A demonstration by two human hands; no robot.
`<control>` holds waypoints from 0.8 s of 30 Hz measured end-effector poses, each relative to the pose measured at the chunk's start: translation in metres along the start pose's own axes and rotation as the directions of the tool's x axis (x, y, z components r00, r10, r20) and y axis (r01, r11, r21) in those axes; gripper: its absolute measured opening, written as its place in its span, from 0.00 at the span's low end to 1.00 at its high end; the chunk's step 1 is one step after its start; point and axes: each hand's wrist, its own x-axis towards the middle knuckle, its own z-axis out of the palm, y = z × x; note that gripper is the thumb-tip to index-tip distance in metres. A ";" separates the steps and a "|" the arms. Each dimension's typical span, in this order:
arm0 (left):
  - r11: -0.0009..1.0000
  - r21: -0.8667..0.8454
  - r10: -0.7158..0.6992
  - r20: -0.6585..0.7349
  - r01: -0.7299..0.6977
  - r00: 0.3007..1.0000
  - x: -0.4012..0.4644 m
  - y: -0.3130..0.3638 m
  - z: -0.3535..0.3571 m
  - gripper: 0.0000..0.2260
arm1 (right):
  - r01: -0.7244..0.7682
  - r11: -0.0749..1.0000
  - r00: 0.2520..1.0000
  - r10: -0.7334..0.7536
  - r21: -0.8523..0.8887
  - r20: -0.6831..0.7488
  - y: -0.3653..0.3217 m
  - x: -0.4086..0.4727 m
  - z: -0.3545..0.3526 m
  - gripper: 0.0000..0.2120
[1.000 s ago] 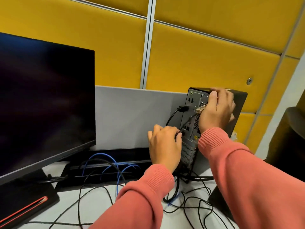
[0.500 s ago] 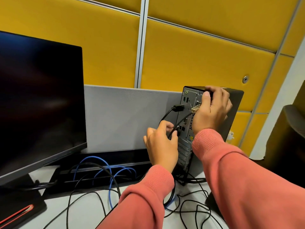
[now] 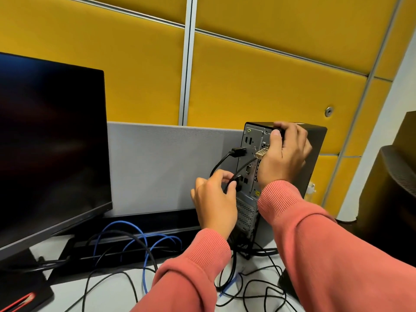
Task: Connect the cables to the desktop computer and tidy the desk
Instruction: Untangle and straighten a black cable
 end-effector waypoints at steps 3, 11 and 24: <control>1.000 0.019 -0.019 0.056 0.018 0.998 0.002 -0.004 0.000 0.05 | -0.002 1.000 1.000 0.002 -0.004 0.005 0.000 0.000 0.000 0.12; 0.998 0.056 0.019 0.054 -0.022 0.998 0.001 0.002 -0.002 0.05 | 0.001 1.000 1.000 -0.001 -0.001 -0.005 0.000 0.000 0.000 0.12; 0.990 0.114 0.085 0.012 -0.085 0.996 0.001 0.016 0.000 0.10 | 0.001 1.000 1.000 -0.001 0.002 -0.019 0.000 0.000 0.003 0.11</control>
